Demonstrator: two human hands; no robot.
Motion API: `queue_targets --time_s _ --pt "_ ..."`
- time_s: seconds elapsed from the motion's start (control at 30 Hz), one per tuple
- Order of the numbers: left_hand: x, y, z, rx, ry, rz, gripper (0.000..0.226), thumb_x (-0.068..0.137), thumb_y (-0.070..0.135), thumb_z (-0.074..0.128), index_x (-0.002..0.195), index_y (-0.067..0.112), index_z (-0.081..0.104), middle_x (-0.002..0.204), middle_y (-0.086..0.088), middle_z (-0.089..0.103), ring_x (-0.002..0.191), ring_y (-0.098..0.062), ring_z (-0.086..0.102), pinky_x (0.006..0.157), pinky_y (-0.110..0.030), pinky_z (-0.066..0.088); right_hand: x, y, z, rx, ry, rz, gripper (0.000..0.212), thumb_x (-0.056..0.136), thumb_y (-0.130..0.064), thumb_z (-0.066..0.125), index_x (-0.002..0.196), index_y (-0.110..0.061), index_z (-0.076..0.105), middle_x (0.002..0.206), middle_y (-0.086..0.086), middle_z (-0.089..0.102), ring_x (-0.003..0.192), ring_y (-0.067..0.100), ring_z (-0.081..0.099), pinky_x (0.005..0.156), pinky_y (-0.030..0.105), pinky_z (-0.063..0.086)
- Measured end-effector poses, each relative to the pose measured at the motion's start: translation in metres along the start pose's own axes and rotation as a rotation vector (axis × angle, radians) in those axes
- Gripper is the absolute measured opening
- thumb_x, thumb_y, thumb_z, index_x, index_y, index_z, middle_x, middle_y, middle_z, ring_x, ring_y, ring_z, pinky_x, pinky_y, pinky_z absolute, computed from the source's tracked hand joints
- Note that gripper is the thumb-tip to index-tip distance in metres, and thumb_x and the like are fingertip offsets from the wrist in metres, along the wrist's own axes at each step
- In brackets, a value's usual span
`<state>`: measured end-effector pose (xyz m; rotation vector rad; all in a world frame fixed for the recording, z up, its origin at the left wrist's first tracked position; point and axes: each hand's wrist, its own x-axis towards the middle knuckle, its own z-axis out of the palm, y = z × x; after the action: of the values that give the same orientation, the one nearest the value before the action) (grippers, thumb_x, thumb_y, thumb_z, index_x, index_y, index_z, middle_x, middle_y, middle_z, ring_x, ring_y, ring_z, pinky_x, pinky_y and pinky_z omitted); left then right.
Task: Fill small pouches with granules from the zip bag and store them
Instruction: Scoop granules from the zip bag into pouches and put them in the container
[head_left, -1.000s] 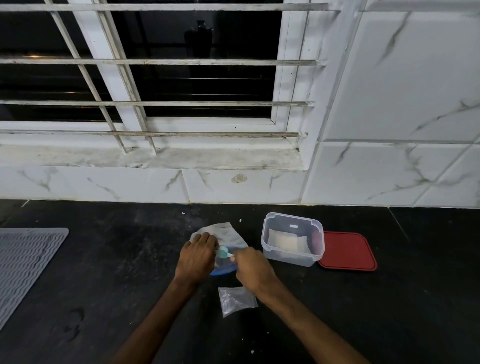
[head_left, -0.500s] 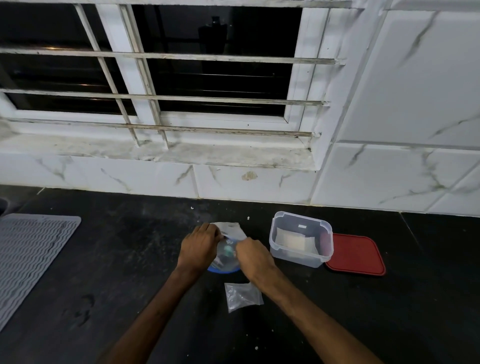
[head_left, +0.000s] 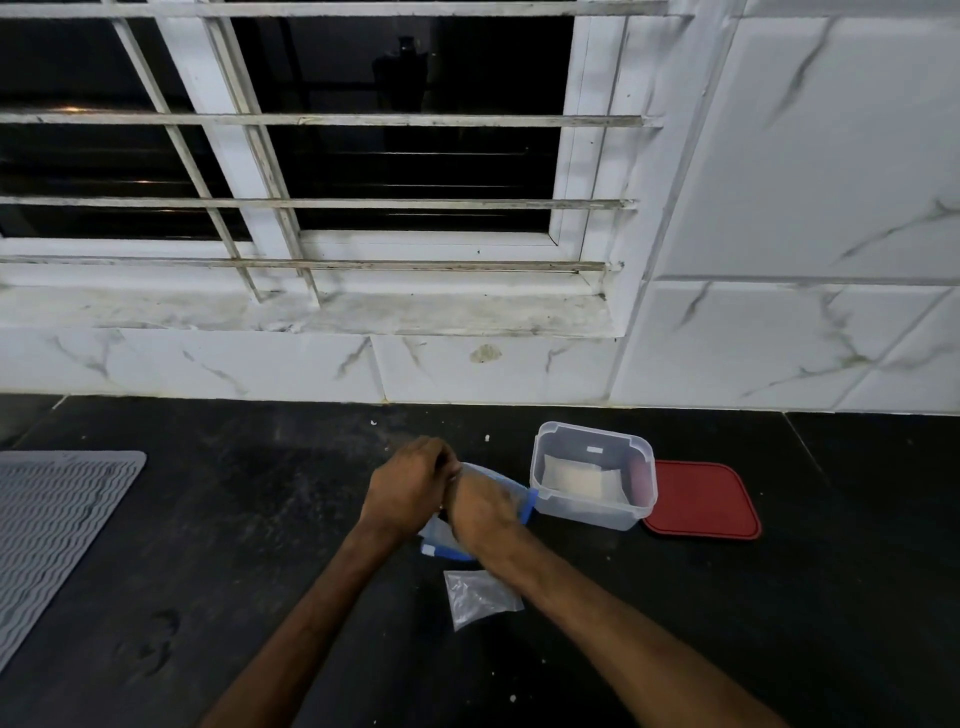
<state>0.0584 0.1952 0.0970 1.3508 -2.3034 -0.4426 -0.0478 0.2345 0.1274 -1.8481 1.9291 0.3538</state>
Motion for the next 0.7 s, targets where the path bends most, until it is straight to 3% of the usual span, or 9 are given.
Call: queue_targets --time_s 0.07,0.1,0.17,0.2,0.3,0.4,0.5,0.57,0.7 --pt "-0.002 0.0 0.001 -0.042 -0.013 0.013 0.008 0.095 0.028 0.057 0.093 0.023 0.062 0.093 0.009 0.062 0.081 -0.004 0.054 0.067 -0.019 0.039 -0.001 0.001 0.006 0.0 -0.005 -0.048 0.04 0.098 -0.012 0.048 0.136 0.0 0.041 0.138 0.017 0.048 0.123 0.024 0.051 0.103 0.033 0.04" --pt "-0.004 -0.002 0.002 -0.093 -0.021 -0.016 0.007 0.094 0.03 0.059 0.092 0.024 0.063 0.092 0.011 0.063 0.08 -0.004 0.056 0.067 -0.017 0.04 -0.002 0.004 0.006 0.01 -0.031 -0.092 0.039 0.1 -0.011 0.044 0.137 0.002 0.041 0.138 0.018 0.047 0.119 0.012 0.055 0.102 0.024 0.041" --pt "-0.007 -0.009 0.004 -0.282 -0.001 -0.13 0.006 0.093 0.032 0.061 0.09 0.027 0.063 0.086 0.01 0.065 0.076 -0.003 0.06 0.066 -0.019 0.045 0.005 0.012 0.009 0.092 0.012 -0.137 0.036 0.101 -0.005 0.037 0.134 0.007 0.044 0.135 0.018 0.049 0.092 -0.017 0.059 0.079 0.002 0.042" --pt "-0.008 -0.016 0.005 -0.386 0.049 -0.199 0.007 0.095 0.032 0.061 0.09 0.026 0.063 0.085 0.009 0.067 0.076 -0.005 0.062 0.066 -0.022 0.047 0.013 0.015 0.013 0.09 0.033 -0.145 0.034 0.101 -0.005 0.037 0.132 0.007 0.047 0.135 0.018 0.05 0.091 -0.017 0.059 0.074 0.002 0.042" --pt "-0.011 -0.047 0.02 -0.518 0.152 -0.477 0.01 0.097 0.025 0.057 0.097 0.016 0.062 0.092 0.003 0.066 0.089 -0.018 0.065 0.068 -0.025 0.046 0.033 0.029 0.022 -0.034 -0.107 -0.027 0.04 0.099 -0.014 0.047 0.137 -0.002 0.044 0.144 0.015 0.044 0.131 0.022 0.044 0.109 0.029 0.033" --pt "-0.016 -0.08 0.053 -0.561 0.0 -0.878 0.034 0.097 0.032 0.056 0.11 0.001 0.058 0.107 -0.019 0.065 0.091 -0.028 0.06 0.067 -0.033 0.05 0.048 0.035 0.027 -0.018 -0.12 0.031 0.044 0.099 -0.019 0.048 0.14 -0.006 0.041 0.147 0.012 0.04 0.135 0.026 0.038 0.114 0.037 0.03" --pt "-0.024 -0.077 0.074 -0.91 -0.131 -1.188 0.042 0.097 0.049 0.05 0.117 0.012 0.047 0.117 -0.02 0.057 0.099 -0.036 0.059 0.059 -0.041 0.052 0.058 0.041 0.043 -0.027 -0.121 0.044 0.043 0.099 -0.023 0.048 0.139 -0.007 0.043 0.145 0.011 0.043 0.132 0.025 0.041 0.111 0.036 0.031" --pt "-0.022 -0.072 0.083 -0.987 -0.097 -1.242 0.04 0.097 0.052 0.049 0.116 0.018 0.042 0.114 -0.018 0.057 0.097 -0.037 0.061 0.058 -0.043 0.053 0.065 0.043 0.055 0.01 -0.106 0.036 0.043 0.1 -0.028 0.045 0.138 -0.008 0.043 0.143 0.01 0.044 0.131 0.024 0.042 0.111 0.034 0.03" --pt "-0.008 -0.065 0.099 -0.893 -0.192 -1.134 0.034 0.099 0.044 0.05 0.113 0.014 0.048 0.108 -0.019 0.064 0.082 -0.033 0.066 0.052 -0.039 0.055 0.067 0.053 0.067 0.016 -0.005 0.076 0.045 0.102 -0.03 0.039 0.14 -0.006 0.037 0.144 0.012 0.041 0.132 0.025 0.04 0.112 0.034 0.028"
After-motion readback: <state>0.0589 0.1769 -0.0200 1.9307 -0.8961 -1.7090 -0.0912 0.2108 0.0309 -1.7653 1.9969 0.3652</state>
